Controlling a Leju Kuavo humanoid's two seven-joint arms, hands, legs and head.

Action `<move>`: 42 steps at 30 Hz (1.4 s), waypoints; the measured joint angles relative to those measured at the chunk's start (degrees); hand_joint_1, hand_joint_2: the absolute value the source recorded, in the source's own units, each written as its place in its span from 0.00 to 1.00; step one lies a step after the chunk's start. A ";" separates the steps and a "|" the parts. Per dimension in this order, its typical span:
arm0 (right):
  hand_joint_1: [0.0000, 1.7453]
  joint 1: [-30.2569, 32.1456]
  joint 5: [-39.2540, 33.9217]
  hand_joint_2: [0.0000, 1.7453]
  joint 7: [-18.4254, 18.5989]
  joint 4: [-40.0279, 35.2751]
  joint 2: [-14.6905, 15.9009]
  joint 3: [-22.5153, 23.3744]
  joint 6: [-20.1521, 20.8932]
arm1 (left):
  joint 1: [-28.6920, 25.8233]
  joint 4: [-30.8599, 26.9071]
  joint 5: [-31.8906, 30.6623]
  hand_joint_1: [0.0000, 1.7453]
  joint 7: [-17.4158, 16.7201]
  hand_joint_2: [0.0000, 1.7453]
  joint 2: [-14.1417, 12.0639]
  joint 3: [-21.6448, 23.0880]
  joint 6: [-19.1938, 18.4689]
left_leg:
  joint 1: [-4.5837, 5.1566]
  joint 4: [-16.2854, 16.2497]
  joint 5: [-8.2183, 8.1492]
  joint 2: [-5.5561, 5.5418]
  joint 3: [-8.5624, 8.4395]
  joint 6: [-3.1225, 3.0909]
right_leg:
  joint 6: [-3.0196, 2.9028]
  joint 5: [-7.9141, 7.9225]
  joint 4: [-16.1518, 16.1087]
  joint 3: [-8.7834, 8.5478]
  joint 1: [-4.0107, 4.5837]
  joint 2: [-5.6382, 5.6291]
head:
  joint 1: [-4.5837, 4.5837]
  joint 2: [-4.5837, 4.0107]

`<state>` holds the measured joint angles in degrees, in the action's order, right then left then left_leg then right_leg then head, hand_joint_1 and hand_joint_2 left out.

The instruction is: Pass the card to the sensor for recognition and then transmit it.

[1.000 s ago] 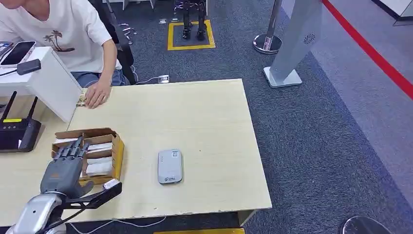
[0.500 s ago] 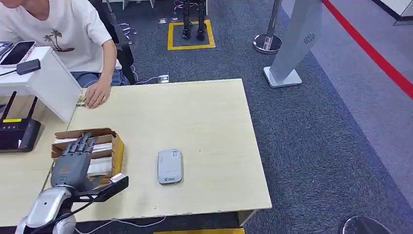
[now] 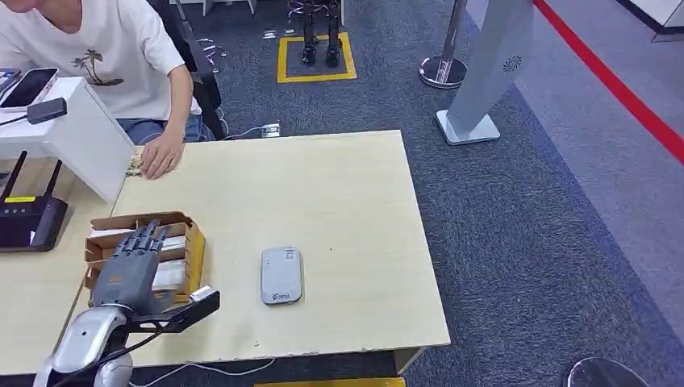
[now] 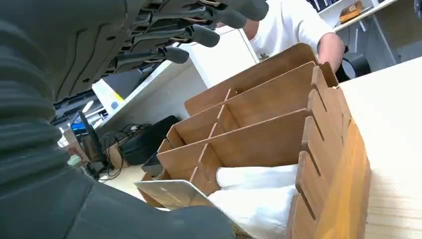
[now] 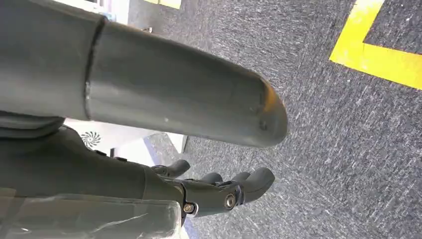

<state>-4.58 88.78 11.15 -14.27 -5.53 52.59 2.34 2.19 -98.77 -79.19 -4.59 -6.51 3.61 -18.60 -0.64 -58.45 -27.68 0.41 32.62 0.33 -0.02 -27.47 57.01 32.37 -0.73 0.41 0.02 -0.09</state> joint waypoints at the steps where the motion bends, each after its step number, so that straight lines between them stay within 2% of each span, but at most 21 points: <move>1: 0.00 0.00 0.00 0.00 0.00 0.00 0.00 -0.04 0.00 | 0.01 0.00 0.13 0.00 0.00 1.00 0.07 0.02 0.00 | 0.00 0.00 0.00 0.00 0.00 0.00 | 0.00 0.00 0.00 0.00 0.00 0.00 | 0.00 0.00; 8: 0.00 0.00 0.00 0.00 -0.07 0.00 0.04 -0.07 0.00 | 0.00 0.02 2.56 0.00 -0.61 1.00 -0.04 0.11 -0.70 | 0.00 0.00 0.00 0.00 0.00 0.00 | 0.00 0.00 0.00 0.00 0.00 0.00 | 0.00 0.00; 16: 0.00 0.00 0.00 0.00 -0.17 0.00 0.28 -0.07 0.02 | -0.24 0.00 3.48 0.00 -1.20 1.00 -1.33 0.11 -1.84 | 0.00 0.00 0.00 0.00 0.02 0.00 | 0.00 0.00 0.00 -0.01 0.00 0.00 | 0.00 0.00; 25: 0.00 0.01 -0.02 0.00 -0.15 0.02 0.31 -0.07 0.00 | -5.06 -1.51 3.93 0.00 -1.20 1.00 -2.58 0.79 -1.90 | 0.00 0.00 -0.01 0.00 0.02 0.00 | 0.00 -0.01 0.00 0.00 0.00 0.00 | 0.00 0.00; 42: 0.00 0.02 -0.02 0.00 -0.04 0.20 0.31 -0.02 -0.04 | -7.43 -4.31 4.46 0.00 -2.05 1.00 -3.85 1.07 -2.43 | 0.00 0.00 -0.01 0.00 0.01 0.01 | 0.00 -0.01 0.00 -0.01 0.00 0.00 | 0.00 0.00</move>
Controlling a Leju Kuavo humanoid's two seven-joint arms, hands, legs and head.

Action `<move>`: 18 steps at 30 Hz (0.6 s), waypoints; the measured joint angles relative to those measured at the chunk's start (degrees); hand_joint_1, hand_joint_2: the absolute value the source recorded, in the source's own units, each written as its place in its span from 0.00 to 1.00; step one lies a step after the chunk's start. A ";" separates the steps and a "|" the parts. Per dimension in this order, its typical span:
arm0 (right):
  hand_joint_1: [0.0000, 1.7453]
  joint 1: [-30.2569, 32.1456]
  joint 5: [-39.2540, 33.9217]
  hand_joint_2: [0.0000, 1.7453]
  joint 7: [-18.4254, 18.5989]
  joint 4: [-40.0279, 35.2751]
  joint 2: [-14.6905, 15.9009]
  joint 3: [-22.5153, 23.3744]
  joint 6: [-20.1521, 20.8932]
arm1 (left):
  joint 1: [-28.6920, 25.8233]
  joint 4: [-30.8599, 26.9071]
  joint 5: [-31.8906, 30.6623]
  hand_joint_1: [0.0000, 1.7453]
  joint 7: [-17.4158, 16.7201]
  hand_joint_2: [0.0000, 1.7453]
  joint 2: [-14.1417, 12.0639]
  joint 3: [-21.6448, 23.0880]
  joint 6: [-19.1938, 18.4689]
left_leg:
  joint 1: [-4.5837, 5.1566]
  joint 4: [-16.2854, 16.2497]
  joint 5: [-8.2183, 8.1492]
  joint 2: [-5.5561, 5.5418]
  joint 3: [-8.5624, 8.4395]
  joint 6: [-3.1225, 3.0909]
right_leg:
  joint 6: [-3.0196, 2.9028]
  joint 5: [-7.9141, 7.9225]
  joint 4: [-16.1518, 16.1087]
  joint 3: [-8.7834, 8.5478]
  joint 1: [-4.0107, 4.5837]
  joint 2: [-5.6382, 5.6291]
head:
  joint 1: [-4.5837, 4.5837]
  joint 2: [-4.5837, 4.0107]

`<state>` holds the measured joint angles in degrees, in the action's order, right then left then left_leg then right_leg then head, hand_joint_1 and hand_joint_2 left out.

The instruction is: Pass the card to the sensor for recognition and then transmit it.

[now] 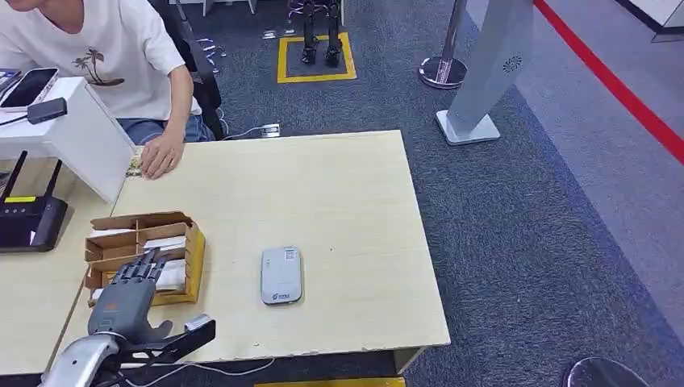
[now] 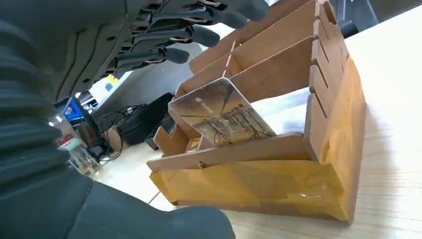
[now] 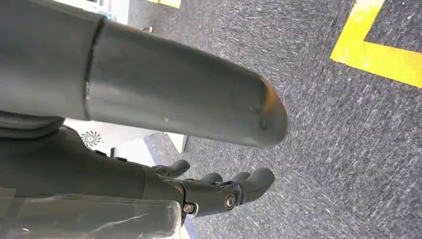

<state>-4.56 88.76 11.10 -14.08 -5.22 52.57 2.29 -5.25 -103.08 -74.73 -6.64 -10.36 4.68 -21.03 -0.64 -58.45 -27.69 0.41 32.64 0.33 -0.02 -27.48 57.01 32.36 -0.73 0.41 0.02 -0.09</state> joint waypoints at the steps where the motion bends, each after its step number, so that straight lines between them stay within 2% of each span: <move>1: 0.00 0.01 0.00 0.00 0.00 0.04 0.00 0.02 0.00 | -0.08 -0.15 0.09 0.00 -0.11 1.00 0.00 0.00 -0.07 | 0.00 0.00 0.00 0.00 0.00 0.00 | 0.00 0.00 0.00 0.00 0.00 0.00 | 0.00 0.00; 9: 0.00 0.00 0.02 0.00 0.07 0.09 0.00 0.20 0.02 | -0.32 -0.66 0.31 0.00 -0.98 1.00 -0.18 0.00 -0.18 | 0.00 0.00 0.00 -0.01 -0.01 0.00 | 0.00 0.00 0.00 0.00 0.00 0.01 | 0.00 0.00; 18: 0.00 -0.01 0.02 0.00 0.13 0.15 0.00 0.20 0.04 | -0.14 -0.66 -2.62 0.00 -2.16 1.00 -0.55 0.00 -0.37 | 0.00 0.00 0.00 -0.01 0.00 0.00 | 0.00 0.00 0.00 0.00 0.00 0.01 | 0.00 0.00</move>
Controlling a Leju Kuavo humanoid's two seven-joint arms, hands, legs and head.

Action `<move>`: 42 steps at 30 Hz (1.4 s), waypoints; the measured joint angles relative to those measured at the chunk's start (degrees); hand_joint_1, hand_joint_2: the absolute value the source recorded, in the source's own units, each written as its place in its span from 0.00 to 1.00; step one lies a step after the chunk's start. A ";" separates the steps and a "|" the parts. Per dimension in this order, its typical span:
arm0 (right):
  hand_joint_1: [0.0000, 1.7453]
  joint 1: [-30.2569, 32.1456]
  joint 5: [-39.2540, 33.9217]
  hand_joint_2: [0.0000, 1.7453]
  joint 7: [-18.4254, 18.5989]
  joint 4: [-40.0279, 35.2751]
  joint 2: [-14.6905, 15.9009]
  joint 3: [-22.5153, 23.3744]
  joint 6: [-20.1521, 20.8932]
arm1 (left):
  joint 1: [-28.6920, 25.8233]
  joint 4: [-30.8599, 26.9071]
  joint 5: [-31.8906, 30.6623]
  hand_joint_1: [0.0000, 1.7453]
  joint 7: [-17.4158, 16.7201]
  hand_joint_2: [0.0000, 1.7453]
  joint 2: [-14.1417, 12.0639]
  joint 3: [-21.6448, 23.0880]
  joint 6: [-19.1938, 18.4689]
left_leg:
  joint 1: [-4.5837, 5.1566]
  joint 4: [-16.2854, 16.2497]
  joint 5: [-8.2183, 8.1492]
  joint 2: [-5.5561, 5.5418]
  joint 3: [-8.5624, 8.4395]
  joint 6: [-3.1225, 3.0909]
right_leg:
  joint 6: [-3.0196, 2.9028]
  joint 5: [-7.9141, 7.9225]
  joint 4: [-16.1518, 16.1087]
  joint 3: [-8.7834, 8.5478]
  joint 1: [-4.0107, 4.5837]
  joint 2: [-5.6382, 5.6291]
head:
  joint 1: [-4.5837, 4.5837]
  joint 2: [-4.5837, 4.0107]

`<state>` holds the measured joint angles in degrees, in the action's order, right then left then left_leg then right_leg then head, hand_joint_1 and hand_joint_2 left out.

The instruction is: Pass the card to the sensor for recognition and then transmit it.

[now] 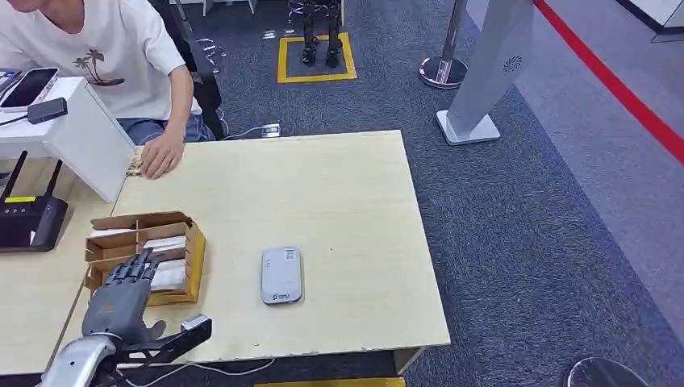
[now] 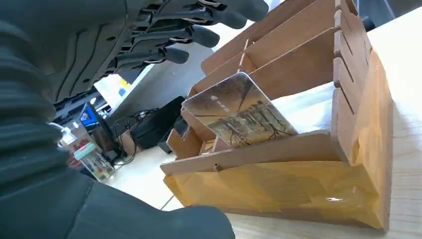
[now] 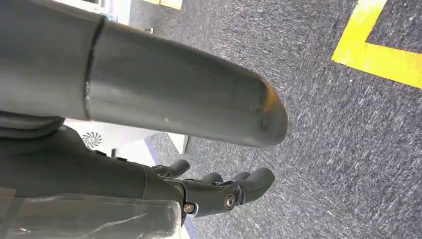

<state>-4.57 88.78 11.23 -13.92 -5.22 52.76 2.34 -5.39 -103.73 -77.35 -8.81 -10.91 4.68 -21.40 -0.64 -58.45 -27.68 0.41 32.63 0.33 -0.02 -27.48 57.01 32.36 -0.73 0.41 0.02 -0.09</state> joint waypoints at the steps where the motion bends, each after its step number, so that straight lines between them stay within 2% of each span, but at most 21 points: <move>1: 0.00 0.00 0.00 0.00 0.00 0.00 0.00 0.00 0.00 | 0.00 0.00 0.00 0.00 0.00 1.00 -0.04 0.00 -0.02 | 0.00 0.00 0.00 0.00 0.00 0.00 | 0.00 0.00 0.00 0.00 0.00 0.00 | 0.00 0.00; 32: 0.00 0.01 0.00 0.00 0.11 0.04 0.00 0.35 0.00 | -0.71 -1.11 -2.49 0.00 0.04 1.00 -0.26 -1.27 -1.84 | 0.00 0.00 0.00 -0.01 0.01 0.00 | 0.00 0.00 0.00 -0.01 0.00 0.01 | 0.00 0.00; 33: 0.00 0.01 0.00 0.00 0.11 0.04 0.00 0.35 0.00 | -0.79 -1.11 -2.56 0.03 0.04 1.00 -0.26 -1.51 -1.90 | 0.00 0.00 0.00 -0.01 0.01 0.00 | 0.00 0.00 0.00 -0.01 0.00 0.01 | 0.00 0.00; 34: 0.00 0.01 0.00 0.00 0.11 0.04 0.00 0.35 0.02 | -0.83 -1.14 -2.65 0.42 0.04 1.00 -0.28 -1.66 -1.95 | 0.00 0.00 0.00 -0.01 0.01 0.00 | 0.00 0.00 0.00 -0.01 0.00 0.01 | 0.00 0.00; 35: 0.00 0.01 0.00 0.00 0.11 0.04 0.00 0.35 0.02 | -0.91 -1.20 -2.75 0.95 0.04 1.00 -0.28 -1.86 -1.99 | 0.00 0.00 0.00 -0.01 0.01 0.00 | 0.00 0.00 0.00 -0.01 0.00 0.01 | 0.00 0.00; 36: 0.00 0.00 0.00 0.00 0.11 0.04 0.00 0.35 0.02 | -1.05 -1.31 -2.80 1.00 0.11 1.00 -0.28 -2.12 -2.01 | 0.00 0.00 0.00 -0.01 0.01 0.00 | 0.00 0.00 0.00 -0.01 0.00 0.01 | 0.00 0.00; 42: 0.00 0.01 0.00 0.00 0.11 0.04 0.00 0.35 0.02 | -1.47 -1.81 -3.02 1.00 0.61 1.00 -0.28 -3.02 -2.64 | 0.00 0.00 0.00 -0.01 0.01 0.00 | 0.00 0.00 0.00 -0.01 0.00 0.01 | -0.02 0.00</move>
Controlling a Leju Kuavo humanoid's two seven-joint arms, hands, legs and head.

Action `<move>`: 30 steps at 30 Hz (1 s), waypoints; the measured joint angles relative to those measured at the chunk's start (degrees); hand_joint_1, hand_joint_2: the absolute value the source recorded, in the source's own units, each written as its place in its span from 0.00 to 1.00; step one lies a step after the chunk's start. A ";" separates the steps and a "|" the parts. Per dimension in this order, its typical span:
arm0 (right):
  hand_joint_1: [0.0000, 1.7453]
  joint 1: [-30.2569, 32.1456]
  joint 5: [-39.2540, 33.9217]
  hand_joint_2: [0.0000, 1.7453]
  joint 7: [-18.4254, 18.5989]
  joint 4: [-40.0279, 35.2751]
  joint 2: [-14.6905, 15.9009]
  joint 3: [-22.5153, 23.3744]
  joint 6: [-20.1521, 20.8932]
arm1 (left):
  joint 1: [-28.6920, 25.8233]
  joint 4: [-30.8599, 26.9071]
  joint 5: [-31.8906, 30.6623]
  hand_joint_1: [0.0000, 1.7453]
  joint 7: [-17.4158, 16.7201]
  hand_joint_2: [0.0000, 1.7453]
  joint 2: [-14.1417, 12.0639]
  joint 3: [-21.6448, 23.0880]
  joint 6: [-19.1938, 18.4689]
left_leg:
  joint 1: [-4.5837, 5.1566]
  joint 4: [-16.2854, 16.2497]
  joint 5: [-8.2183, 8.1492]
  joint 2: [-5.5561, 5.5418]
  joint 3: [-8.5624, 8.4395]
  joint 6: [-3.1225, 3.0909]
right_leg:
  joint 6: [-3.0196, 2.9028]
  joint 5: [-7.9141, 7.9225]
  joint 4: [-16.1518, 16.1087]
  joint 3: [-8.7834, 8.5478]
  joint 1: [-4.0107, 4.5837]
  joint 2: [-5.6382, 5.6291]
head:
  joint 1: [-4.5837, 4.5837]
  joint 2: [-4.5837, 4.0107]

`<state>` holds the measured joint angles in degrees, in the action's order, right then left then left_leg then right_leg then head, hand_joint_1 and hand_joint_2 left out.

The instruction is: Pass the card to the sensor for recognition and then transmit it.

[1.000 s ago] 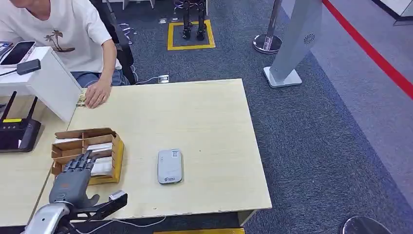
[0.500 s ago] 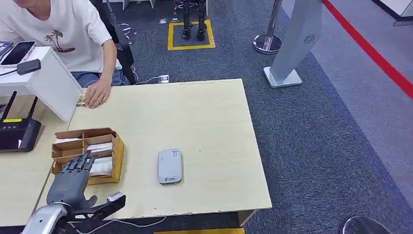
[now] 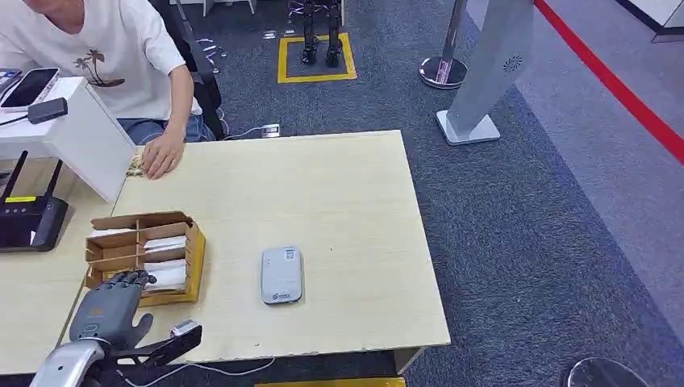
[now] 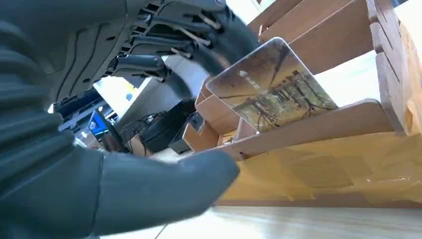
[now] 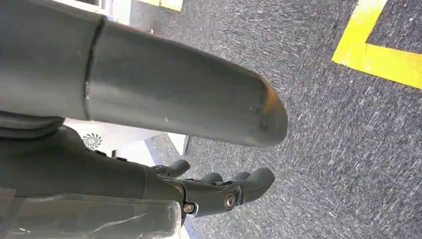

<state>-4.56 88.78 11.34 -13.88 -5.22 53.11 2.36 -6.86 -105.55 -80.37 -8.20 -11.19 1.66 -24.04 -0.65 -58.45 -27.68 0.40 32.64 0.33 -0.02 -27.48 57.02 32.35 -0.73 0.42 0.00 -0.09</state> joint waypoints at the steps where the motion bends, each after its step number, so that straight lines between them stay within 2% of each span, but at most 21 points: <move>1: 0.00 0.00 0.00 0.00 -0.02 0.00 0.00 0.00 0.00 | 0.00 0.00 -0.04 1.00 0.04 1.00 0.00 -0.09 -0.02 | 0.00 0.00 0.00 0.00 0.00 0.00 | 0.00 0.00 0.00 0.00 0.00 0.00 | 0.02 0.00; 23: 0.00 0.01 0.00 0.00 -0.02 0.00 0.00 0.00 0.00 | 0.31 -0.11 0.61 1.00 1.79 1.00 0.15 -0.66 0.55 | 0.00 0.00 0.00 0.00 -0.02 0.00 | 0.00 0.00 0.00 -0.02 0.00 0.01 | 0.02 0.00; 25: 0.00 0.01 0.00 0.00 -0.02 0.00 0.00 0.02 -0.02 | 0.32 -0.11 0.81 1.00 1.84 1.00 0.20 -0.66 1.07 | 0.00 0.00 0.00 0.00 -0.02 0.00 | 0.00 0.00 0.00 -0.01 0.00 0.01 | 0.02 0.00; 30: 0.00 -0.01 0.00 0.00 -0.02 0.00 0.00 0.26 -0.07 | 1.34 -0.11 -0.37 1.00 1.84 1.00 1.40 -0.66 5.53 | 0.00 0.00 0.00 -0.01 -0.02 0.00 | 0.00 0.00 0.00 0.00 0.00 0.01 | 0.02 0.00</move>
<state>-4.56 88.78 11.32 -13.88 -5.22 53.37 2.29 -5.52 -105.66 -80.74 -6.36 -9.79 1.01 -18.51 -0.65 -58.45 -27.68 0.39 32.63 0.33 -0.02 -27.48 57.01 32.35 -0.73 0.43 0.02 -0.09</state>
